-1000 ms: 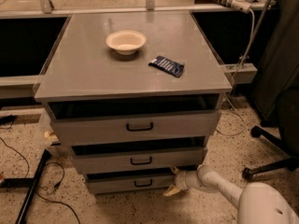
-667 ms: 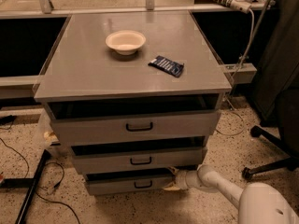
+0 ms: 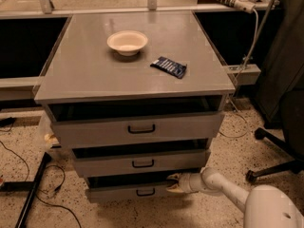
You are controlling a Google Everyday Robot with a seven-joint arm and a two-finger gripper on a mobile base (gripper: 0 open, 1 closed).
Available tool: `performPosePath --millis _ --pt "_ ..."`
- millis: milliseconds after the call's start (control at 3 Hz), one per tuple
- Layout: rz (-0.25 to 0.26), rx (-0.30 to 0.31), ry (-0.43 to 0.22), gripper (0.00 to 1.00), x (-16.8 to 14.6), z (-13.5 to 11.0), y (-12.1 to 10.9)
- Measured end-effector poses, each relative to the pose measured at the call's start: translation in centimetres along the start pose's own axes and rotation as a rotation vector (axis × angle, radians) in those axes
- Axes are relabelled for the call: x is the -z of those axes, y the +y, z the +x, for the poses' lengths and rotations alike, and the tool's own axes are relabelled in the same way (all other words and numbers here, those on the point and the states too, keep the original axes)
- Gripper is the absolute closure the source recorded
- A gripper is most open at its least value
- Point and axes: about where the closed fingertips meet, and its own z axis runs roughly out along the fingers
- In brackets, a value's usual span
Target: Open bottom drawer
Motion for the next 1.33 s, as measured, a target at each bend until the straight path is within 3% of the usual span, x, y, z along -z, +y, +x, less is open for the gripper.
performPosePath --millis 333,667,1333 --pt "0.000 0.000 0.000 1.00 0.2 0.0 -0.1" --pt "-0.011 -0.014 -0.011 0.91 1.1 -0.1 1.2" --pt "-0.011 -0.014 -0.011 0.48 1.1 -0.1 1.2"
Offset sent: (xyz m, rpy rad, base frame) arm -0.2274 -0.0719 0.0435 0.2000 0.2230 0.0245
